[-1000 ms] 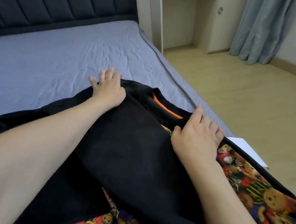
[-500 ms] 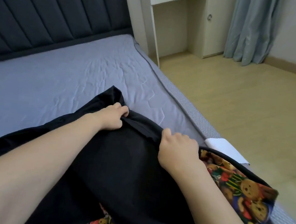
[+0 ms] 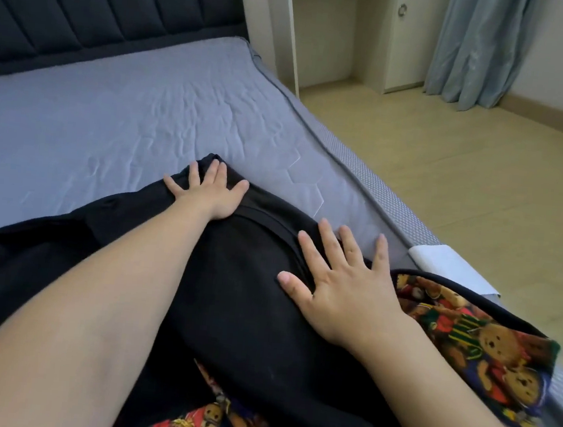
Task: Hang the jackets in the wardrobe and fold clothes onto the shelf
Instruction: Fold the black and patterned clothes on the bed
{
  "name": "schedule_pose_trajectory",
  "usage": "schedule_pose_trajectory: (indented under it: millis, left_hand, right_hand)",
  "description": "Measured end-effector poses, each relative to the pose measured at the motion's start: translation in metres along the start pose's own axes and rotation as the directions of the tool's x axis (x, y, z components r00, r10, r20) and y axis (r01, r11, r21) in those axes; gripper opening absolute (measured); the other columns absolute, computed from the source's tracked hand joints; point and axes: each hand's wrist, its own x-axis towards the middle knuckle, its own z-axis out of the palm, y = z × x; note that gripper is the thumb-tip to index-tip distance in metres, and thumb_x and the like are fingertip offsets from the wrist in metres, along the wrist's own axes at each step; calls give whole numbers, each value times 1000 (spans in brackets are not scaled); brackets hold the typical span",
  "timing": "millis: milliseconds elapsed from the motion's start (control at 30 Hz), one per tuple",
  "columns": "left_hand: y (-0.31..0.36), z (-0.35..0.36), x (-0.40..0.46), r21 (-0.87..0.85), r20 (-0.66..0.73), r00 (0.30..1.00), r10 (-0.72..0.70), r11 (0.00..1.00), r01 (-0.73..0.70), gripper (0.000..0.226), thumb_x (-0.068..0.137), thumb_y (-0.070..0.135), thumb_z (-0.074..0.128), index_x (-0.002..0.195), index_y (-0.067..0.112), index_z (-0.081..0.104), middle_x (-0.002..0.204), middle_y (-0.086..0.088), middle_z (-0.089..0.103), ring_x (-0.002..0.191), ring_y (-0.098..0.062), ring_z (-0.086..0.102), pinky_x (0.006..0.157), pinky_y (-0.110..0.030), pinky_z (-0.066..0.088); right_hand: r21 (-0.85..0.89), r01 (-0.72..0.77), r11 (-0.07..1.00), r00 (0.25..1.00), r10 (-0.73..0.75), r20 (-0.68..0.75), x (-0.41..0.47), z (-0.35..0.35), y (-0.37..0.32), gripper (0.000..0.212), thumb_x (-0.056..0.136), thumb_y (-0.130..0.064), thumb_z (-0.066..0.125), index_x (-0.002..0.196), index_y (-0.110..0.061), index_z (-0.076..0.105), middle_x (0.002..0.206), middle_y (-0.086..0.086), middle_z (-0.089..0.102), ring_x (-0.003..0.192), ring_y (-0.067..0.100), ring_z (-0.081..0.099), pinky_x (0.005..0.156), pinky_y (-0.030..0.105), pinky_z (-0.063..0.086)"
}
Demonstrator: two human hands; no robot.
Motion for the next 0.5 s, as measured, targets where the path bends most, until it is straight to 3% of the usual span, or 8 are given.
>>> schedule_pose_trajectory:
  millis: [167, 300, 333, 433, 500]
  left_hand:
    - [-9, 2, 31, -16, -58, 997, -54, 998, 53, 62, 100, 52, 11, 155, 32, -10, 161, 10, -23, 150, -17, -13, 111, -71, -2]
    - [11, -4, 13, 22, -306, 935, 179, 983, -181, 72, 96, 23, 30, 153, 37, -10, 163, 4, -17, 150, -25, -10, 114, -67, 1]
    - [16, -4, 2, -14, -290, 931, 223, 971, -238, 72, 93, 21, 31, 154, 36, -4, 164, 3, -12, 150, -26, -9, 115, -65, 1]
    - [21, 18, -33, -45, -48, 959, 280, 958, -282, 64, 91, 50, 14, 154, 37, 8, 164, 9, -7, 150, -29, -9, 114, -63, -4]
    - [14, 35, -51, -9, -25, 964, 265, 964, -265, 86, 75, 71, -1, 154, 37, 4, 162, 16, -11, 150, -21, -14, 111, -62, -13]
  right_hand:
    - [1, 7, 1000, 1000, -7, -9, 4, 12, 2, 86, 79, -72, -12, 154, -29, -9, 161, 1, -20, 148, 21, -19, 116, 52, -14]
    - [7, -1, 1000, 1000, 1, 2, 6, 14, 3, 88, 80, -74, -10, 154, -26, -10, 161, 3, -19, 148, 21, -19, 116, 52, -15]
    - [5, 0, 1000, 1000, 0, 7, 7, 15, 3, 89, 80, -74, -10, 154, -25, -10, 161, 4, -19, 148, 21, -19, 116, 52, -15]
    - [5, -4, 1000, 1000, 4, 10, 7, 15, 2, 90, 78, -75, -10, 154, -25, -9, 161, 3, -18, 148, 22, -18, 116, 52, -16]
    - [-2, -6, 1000, 1000, 6, 19, 7, 14, 2, 89, 79, -74, -9, 154, -26, -8, 161, 3, -18, 148, 22, -17, 116, 53, -15]
